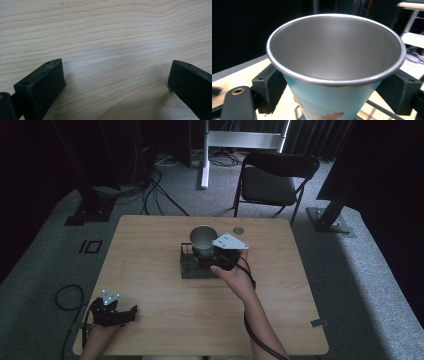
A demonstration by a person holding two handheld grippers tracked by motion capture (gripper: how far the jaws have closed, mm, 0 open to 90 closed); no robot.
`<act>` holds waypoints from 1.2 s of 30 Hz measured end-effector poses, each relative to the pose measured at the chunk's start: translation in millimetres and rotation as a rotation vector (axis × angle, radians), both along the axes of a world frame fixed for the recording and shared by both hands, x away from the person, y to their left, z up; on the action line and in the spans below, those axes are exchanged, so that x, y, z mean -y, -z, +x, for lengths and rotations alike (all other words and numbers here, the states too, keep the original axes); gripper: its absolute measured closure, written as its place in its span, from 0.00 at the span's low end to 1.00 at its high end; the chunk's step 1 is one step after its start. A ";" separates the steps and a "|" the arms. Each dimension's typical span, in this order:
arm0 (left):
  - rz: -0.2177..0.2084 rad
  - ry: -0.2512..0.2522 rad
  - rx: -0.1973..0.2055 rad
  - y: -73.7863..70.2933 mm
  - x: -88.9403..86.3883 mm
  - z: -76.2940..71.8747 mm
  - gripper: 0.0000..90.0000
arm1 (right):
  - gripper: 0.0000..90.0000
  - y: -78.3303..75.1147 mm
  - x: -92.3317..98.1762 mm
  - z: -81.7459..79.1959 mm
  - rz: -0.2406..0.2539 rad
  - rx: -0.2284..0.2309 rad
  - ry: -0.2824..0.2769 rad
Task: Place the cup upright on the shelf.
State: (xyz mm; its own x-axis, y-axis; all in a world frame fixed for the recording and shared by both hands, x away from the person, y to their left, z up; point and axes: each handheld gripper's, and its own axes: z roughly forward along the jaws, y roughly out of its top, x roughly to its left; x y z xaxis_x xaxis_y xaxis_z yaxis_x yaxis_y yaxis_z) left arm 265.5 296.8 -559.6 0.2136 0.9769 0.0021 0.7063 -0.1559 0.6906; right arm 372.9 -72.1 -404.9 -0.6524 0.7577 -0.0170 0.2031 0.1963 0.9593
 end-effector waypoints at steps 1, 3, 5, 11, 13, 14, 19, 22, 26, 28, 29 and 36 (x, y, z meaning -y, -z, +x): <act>0.000 0.000 0.000 0.0 0.0 0.0 0.02 | 0.17 0.7 1.7 1.2 -0.006 -0.002 0.011; 0.000 0.000 0.000 0.0 0.0 0.0 0.02 | 0.17 3.8 7.3 5.6 -0.014 -0.002 0.052; 0.001 0.000 0.000 0.0 0.0 0.0 0.02 | 0.17 6.8 12.4 9.3 -0.023 -0.002 0.088; 0.001 0.000 0.001 0.1 0.0 0.0 0.02 | 0.17 17.7 29.3 20.6 -0.015 -0.012 0.199; 0.000 -0.001 0.000 0.1 0.1 0.0 0.02 | 0.17 21.7 33.8 24.2 -0.021 -0.016 0.217; 0.000 -0.001 0.001 0.1 0.1 0.0 0.02 | 0.17 23.8 35.7 25.8 -0.020 -0.016 0.225; 0.000 0.000 0.000 0.1 0.1 0.0 0.02 | 0.17 34.8 43.3 31.3 -0.025 -0.041 0.263; 0.000 0.000 0.000 0.1 0.1 0.0 0.02 | 0.17 41.7 46.8 33.5 -0.036 -0.052 0.282; 0.000 0.000 0.000 0.1 0.0 0.0 0.02 | 0.17 50.5 50.1 35.8 -0.046 -0.071 0.295; 0.000 0.000 0.000 0.0 0.0 0.0 0.02 | 0.17 54.8 51.4 36.3 -0.039 -0.085 0.296; 0.000 0.000 0.000 0.1 0.1 0.0 0.02 | 0.17 57.0 52.0 36.6 -0.034 -0.086 0.301; 0.000 -0.001 0.000 0.1 0.1 0.0 0.02 | 0.17 68.8 52.0 37.9 -0.045 -0.107 0.308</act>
